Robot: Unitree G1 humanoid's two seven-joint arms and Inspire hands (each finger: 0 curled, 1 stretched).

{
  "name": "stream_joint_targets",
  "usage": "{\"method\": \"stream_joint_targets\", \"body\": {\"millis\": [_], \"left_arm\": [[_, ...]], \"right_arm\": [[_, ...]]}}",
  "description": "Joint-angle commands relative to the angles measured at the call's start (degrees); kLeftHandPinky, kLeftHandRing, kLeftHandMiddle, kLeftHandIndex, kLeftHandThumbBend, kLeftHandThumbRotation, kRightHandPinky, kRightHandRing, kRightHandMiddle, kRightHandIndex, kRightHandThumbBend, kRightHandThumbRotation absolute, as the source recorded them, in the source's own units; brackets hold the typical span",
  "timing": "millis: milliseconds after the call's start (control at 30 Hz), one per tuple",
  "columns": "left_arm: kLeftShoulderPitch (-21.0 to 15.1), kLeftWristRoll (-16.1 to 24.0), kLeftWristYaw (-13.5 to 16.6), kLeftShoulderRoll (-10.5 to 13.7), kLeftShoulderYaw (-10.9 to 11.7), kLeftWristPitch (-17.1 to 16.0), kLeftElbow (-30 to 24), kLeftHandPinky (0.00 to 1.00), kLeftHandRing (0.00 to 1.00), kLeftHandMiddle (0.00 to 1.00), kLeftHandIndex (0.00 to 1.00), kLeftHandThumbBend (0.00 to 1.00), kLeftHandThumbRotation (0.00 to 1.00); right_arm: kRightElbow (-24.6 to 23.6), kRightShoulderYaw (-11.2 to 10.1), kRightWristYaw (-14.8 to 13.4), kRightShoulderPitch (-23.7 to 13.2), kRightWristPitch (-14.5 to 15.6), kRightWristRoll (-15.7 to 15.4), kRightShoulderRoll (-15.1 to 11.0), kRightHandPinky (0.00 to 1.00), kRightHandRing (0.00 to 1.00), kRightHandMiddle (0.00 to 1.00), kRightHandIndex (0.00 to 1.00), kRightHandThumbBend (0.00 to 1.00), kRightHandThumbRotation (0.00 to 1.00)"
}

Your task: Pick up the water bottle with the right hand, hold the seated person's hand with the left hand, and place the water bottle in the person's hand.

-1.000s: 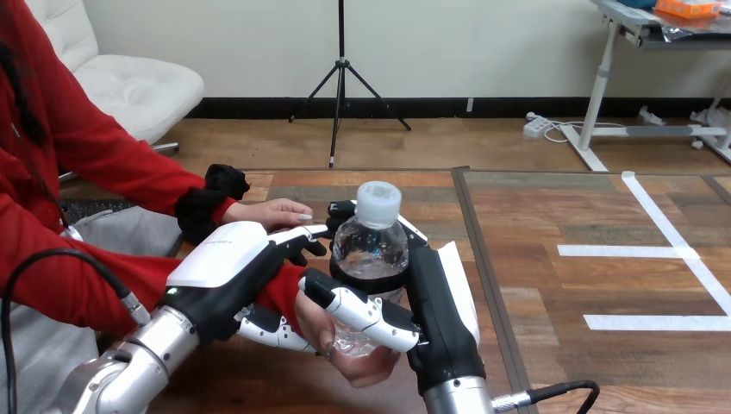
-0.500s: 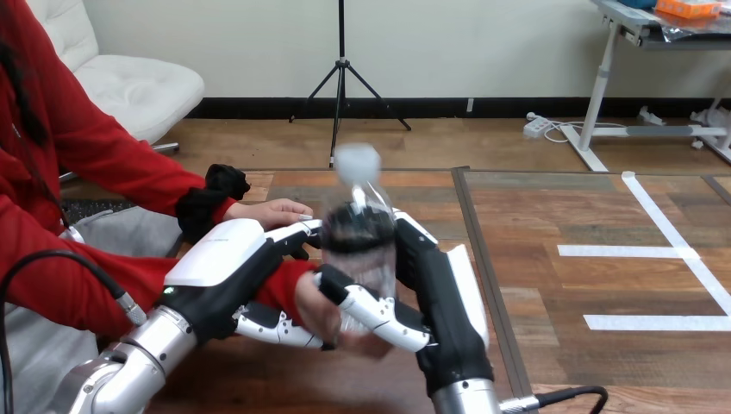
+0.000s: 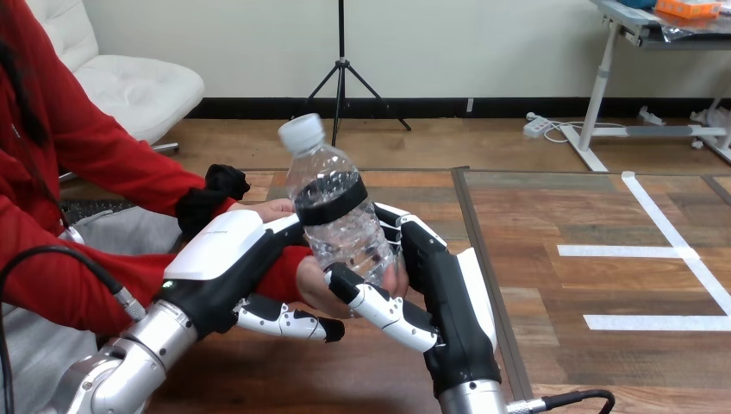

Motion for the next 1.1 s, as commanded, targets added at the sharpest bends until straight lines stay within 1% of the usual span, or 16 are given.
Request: {"method": "stream_joint_targets", "body": {"millis": [0,233,367,400,567,667,700,867,1067], "left_arm": [[-0.64,-1.08,0.17,-0.13,0.83,-0.86,-2.58,0.68,0.77,0.84,0.90,0.96,0.42],[-0.35,-1.37,-0.31,0.22,1.06,-0.94,-3.26,0.70,0.80,0.86,0.93,0.99,0.44],[-0.32,-1.51,-0.45,0.59,1.08,-1.88,-3.15,0.73,0.83,0.89,0.95,1.00,0.47],[-0.28,-1.58,-0.55,0.63,1.12,-1.96,-3.19,0.75,0.86,0.91,0.97,1.00,0.48],[0.05,-1.56,-1.06,0.87,1.26,-2.05,-3.74,0.78,0.91,0.95,0.99,1.00,0.54],[0.31,-1.34,-1.24,0.99,1.35,-2.08,-4.11,0.82,0.94,0.98,0.99,1.00,0.57],[0.42,-1.29,-1.28,1.01,1.38,-2.02,-4.27,0.86,0.96,0.99,1.00,1.00,0.59],[0.90,-1.23,-1.61,1.08,1.42,-1.76,-4.87,0.92,0.99,1.00,1.00,1.00,0.62],[1.76,-1.29,-2.48,1.06,1.64,-0.46,-6.27,0.98,1.00,1.00,1.00,1.00,0.60]], "right_arm": [[-2.05,-0.80,-0.09,-1.61,-0.23,-0.05,3.12,0.54,0.67,0.71,0.73,1.00,0.59],[-1.67,-0.93,-0.11,-1.73,-0.30,0.32,3.62,0.54,0.67,0.71,0.73,1.00,0.59],[-1.59,-0.74,0.00,-1.70,-0.29,0.38,3.84,0.55,0.68,0.71,0.73,1.00,0.59],[-1.53,-0.70,-0.01,-1.73,-0.35,0.34,3.87,0.55,0.68,0.71,0.74,1.00,0.59],[-1.09,-0.54,-0.12,-1.87,-0.88,0.20,4.00,0.56,0.68,0.71,0.74,1.00,0.60],[-0.97,-0.51,-0.10,-1.93,-1.15,0.26,4.03,0.56,0.69,0.72,0.74,1.00,0.61],[-0.98,-0.49,-0.07,-1.92,-1.19,0.30,4.04,0.57,0.69,0.72,0.74,1.00,0.62],[-1.21,-0.43,0.05,-1.80,-1.22,0.35,3.97,0.59,0.71,0.74,0.76,1.00,0.64],[-1.25,-0.68,0.08,-1.69,-1.57,0.71,3.89,0.66,0.77,0.79,0.80,1.00,0.68]]}}
